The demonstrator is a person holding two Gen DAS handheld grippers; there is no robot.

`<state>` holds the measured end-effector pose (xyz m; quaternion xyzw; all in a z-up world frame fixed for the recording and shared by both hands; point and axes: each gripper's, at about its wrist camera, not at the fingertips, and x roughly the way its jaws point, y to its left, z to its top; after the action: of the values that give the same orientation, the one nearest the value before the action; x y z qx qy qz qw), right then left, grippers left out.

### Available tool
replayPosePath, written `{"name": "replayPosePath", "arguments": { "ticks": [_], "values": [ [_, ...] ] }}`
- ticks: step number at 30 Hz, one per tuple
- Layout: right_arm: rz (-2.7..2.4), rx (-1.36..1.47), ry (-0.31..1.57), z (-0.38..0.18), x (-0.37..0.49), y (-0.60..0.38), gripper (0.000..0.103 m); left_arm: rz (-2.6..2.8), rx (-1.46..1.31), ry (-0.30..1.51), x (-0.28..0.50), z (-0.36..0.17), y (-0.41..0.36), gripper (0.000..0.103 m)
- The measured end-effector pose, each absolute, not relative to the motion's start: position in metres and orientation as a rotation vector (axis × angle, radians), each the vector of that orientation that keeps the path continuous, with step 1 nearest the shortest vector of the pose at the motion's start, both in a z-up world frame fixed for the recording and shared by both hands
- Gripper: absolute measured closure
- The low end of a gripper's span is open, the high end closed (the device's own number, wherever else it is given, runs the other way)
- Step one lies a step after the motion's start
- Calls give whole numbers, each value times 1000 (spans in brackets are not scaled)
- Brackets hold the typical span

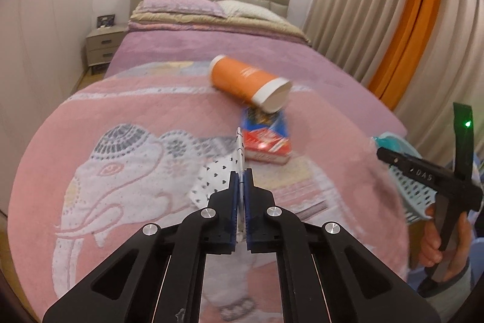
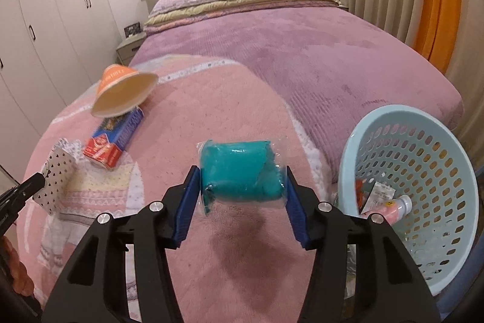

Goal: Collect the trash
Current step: 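Carry the cloth and teal bag over the basket and open both tools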

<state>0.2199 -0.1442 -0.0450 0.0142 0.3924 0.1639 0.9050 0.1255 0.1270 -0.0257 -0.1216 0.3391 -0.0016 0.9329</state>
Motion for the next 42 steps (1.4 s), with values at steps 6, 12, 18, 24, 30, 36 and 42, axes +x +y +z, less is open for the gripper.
{"name": "replayPosePath", "arguments": {
  "ticks": [6,12,18,24,30,36,42],
  "values": [
    [332,52,747,-19,206,-165,53,-83,-219,639,127,-1,95,101],
    [302,51,679,4,193,-189,53,-185,-187,600,141,21,53,101],
    [249,78,636,21,187,-227,53,-294,-137,572,161,37,-1,101],
    [189,131,636,22,191,-267,53,-408,-106,569,187,46,-56,101],
    [106,222,709,10,207,-310,53,-510,-108,610,214,37,-104,101],
    [38,349,821,-23,223,-351,53,-579,-109,670,237,15,-146,101],
    [-6,428,906,-51,227,-374,53,-570,-122,732,264,-14,-170,101]
  ]
}}
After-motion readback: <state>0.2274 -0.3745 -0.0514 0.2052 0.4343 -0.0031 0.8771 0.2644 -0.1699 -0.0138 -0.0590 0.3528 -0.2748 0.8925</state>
